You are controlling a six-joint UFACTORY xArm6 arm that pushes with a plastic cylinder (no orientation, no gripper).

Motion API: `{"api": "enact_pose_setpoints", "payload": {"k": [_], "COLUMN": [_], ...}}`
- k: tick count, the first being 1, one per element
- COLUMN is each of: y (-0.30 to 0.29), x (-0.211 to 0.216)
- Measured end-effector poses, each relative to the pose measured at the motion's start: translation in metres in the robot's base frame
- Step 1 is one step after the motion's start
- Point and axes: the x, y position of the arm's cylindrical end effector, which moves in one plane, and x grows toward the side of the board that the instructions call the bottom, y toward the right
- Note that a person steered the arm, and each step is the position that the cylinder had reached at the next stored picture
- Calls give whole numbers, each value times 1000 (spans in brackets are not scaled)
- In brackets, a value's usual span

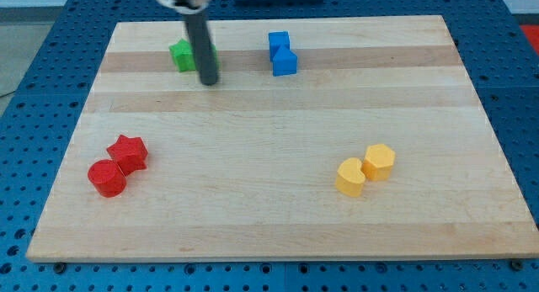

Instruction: Slide the blue cube left and down a bit

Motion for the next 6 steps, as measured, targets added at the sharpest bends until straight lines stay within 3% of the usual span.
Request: {"api": "enact_pose_setpoints", "payload": {"k": [2, 3, 4, 6], "y": [132, 157, 141, 89], "x": [13, -26, -73, -99]}}
